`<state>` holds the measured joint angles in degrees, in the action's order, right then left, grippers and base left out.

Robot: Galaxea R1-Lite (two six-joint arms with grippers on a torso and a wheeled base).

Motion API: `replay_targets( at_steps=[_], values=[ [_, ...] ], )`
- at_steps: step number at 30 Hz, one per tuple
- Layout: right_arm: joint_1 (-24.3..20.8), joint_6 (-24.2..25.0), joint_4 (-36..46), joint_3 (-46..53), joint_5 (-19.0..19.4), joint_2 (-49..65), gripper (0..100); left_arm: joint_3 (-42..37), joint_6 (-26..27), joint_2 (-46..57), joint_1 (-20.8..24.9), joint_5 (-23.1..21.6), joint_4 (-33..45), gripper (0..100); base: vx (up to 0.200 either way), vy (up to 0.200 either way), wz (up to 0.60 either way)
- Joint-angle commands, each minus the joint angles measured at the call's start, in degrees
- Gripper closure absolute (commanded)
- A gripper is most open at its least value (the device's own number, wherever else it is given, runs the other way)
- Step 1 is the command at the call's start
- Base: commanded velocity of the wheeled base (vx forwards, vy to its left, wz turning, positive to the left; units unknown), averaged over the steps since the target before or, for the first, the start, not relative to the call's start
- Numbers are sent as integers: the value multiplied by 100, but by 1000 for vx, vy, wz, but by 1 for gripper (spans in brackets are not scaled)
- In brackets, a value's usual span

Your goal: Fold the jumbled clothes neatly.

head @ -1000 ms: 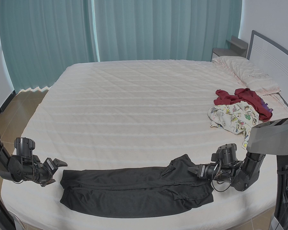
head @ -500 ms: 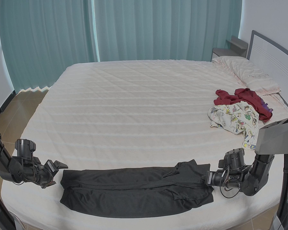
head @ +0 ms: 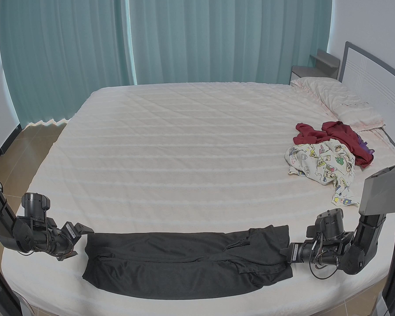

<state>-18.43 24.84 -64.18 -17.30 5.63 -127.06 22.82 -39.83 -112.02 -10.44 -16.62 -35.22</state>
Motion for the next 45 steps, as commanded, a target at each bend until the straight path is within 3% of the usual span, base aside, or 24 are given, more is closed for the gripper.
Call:
replay_targets(
  at_steps=[1,5,11,14,19,21,25,27,41,45],
  values=[
    [15,-24,-103,-37,-18,41,0,-6,1,-39,-2,-8,-3,0,0,0,0],
    [59,-15,-305,-221,-18,199,0,3,-8,-48,-2,-8,-3,0,0,0,0],
    [-336,108,-94,-942,-27,112,0,12,1,-118,-2,0,-11,0,0,0,0],
    [-732,653,380,-1759,-36,-398,0,-41,1,-154,-2,9,-152,0,0,0,0],
    [-987,838,899,-2463,-36,-820,0,-146,1,-241,-2,44,-389,0,0,0,0],
    [-987,838,899,-2463,-36,-820,0,-146,1,-241,-2,44,-389,0,0,0,0],
    [-1031,759,2068,-3043,105,-882,0,-217,1,-356,-2,62,-609,0,0,0,0],
    [-1066,750,2270,-3139,114,-899,0,-225,1,-364,-2,71,-618,0,0,0,0],
    [-1145,741,2560,-3719,307,-1163,0,-252,1,-373,-2,62,-627,0,0,0,0],
    [-1154,952,2516,-4159,254,-1189,0,-243,1,-373,-2,62,-627,0,0,0,0]
  ],
)
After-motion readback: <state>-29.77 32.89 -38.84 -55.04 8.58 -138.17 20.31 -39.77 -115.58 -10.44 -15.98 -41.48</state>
